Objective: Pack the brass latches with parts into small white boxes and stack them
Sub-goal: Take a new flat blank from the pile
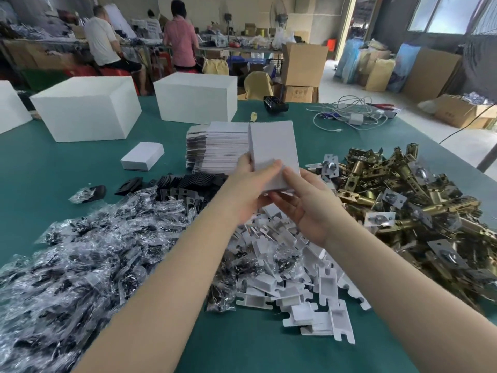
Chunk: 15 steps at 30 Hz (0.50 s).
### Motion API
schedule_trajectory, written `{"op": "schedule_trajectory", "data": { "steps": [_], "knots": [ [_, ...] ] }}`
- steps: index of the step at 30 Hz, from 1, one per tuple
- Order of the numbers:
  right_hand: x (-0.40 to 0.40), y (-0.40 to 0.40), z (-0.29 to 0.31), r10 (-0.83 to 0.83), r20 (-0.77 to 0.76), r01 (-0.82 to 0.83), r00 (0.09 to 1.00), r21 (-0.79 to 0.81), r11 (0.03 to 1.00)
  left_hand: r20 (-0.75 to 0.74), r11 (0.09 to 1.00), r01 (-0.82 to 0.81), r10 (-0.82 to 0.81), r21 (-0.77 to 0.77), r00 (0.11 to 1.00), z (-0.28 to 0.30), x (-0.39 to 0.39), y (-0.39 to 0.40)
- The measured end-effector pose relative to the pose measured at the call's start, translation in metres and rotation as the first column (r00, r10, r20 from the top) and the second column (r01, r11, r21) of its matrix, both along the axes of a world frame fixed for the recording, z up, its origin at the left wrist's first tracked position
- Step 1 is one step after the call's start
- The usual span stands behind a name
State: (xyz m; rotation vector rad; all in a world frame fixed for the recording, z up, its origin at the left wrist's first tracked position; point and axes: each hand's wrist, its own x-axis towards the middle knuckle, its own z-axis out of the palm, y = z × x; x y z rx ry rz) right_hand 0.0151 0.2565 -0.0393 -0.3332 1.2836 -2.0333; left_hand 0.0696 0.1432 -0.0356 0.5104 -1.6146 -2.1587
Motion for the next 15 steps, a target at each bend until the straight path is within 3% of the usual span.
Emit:
{"op": "schedule_trajectory", "data": {
  "steps": [2,5,9,12,15],
  "knots": [
    [0.004,-0.005,0.007,0.024,-0.049,-0.024,0.999,-0.006,1.000,-0.009,0.999,0.005,-0.005,0.045,1.000,0.014,0.005,-0.013],
    [0.004,-0.002,0.012,0.023,-0.260,0.013,0.965,0.133,0.991,-0.125,0.992,-0.049,0.063,0.116,0.990,0.034,0.018,-0.057],
    [-0.001,0.021,-0.002,0.024,-0.476,0.089,0.879,0.213,0.973,-0.204,0.919,-0.387,0.393,0.070,0.897,0.065,0.029,-0.145],
    [-0.003,0.032,-0.016,0.028,-0.493,0.099,0.870,0.229,0.968,-0.089,0.839,-0.543,0.537,-0.048,0.839,0.062,0.030,-0.212],
    [-0.007,0.033,-0.030,0.049,-0.506,0.094,0.861,0.253,0.963,0.215,0.830,-0.508,0.553,-0.231,0.805,0.034,0.034,-0.261]
  ]
}}
